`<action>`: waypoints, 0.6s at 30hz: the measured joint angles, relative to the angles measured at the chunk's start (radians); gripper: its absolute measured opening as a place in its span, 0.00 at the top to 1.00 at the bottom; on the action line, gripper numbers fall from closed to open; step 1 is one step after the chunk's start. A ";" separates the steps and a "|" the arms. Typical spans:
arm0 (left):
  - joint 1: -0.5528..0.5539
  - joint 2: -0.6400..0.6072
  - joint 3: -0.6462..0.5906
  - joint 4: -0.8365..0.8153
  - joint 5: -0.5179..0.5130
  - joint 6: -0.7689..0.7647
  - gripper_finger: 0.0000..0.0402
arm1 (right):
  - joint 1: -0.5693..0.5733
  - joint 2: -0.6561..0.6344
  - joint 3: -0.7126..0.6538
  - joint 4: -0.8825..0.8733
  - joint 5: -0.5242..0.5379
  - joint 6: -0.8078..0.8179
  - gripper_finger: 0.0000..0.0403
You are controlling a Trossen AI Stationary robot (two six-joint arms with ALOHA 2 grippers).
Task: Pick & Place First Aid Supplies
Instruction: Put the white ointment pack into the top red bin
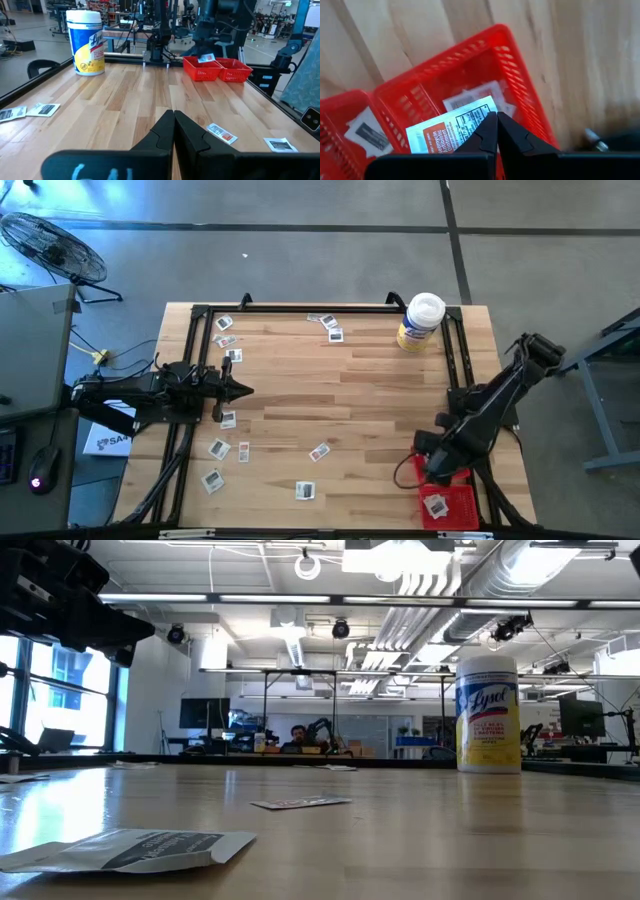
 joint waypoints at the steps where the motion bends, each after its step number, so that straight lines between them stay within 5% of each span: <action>1: 0.000 0.000 0.000 0.000 0.000 0.000 1.00 | 0.009 0.007 -0.009 0.013 0.021 0.006 0.99; 10: 0.000 0.000 0.000 0.000 0.000 0.000 1.00 | 0.012 0.032 -0.056 0.024 0.081 0.023 0.85; 15: 0.000 0.000 0.000 0.000 0.000 0.000 1.00 | -0.039 0.032 0.032 0.001 0.063 -0.022 0.76; 18: 0.000 0.000 0.000 0.000 0.000 0.000 1.00 | -0.080 0.031 0.111 0.039 0.163 -0.101 0.74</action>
